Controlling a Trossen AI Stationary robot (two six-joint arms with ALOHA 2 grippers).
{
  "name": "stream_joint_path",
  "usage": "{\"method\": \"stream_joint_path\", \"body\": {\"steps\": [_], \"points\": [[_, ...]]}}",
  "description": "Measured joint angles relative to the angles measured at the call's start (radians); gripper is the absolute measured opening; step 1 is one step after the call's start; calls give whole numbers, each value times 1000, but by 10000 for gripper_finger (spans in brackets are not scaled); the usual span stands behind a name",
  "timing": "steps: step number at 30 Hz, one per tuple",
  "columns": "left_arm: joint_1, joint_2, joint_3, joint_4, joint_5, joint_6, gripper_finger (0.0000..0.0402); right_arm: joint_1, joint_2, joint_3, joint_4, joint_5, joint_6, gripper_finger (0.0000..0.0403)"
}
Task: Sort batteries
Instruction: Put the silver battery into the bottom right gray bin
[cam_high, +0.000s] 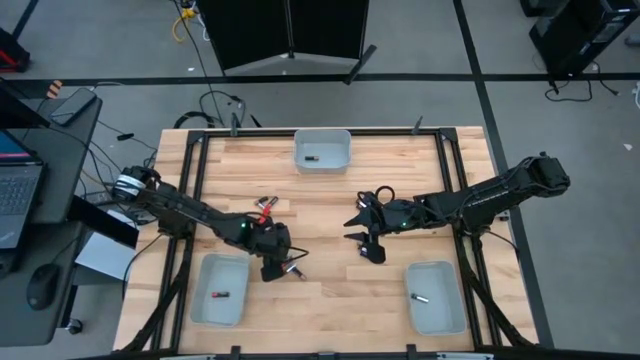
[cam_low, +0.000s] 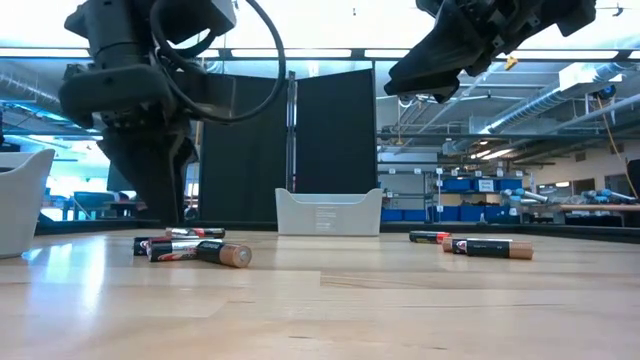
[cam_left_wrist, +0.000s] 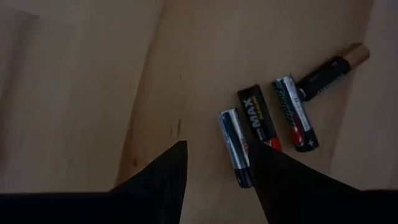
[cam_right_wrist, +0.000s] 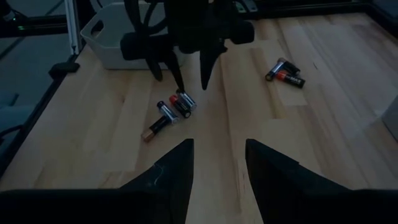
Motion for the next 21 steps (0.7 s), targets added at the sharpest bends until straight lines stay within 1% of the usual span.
{"method": "stream_joint_path", "body": {"steps": [7, 18, 21], "points": [[5, 14, 0, 32, 45, -29, 178, 0, 0, 0, -1, 2, 0, 156], [5, 58, 0, 18, 25, -53, 177, 0, 1, 0, -1, 2, 0, 156], [5, 70, 0, -8, 19, -56, 176, 0, 1, 0, -2, 3, 1, 156]]}}
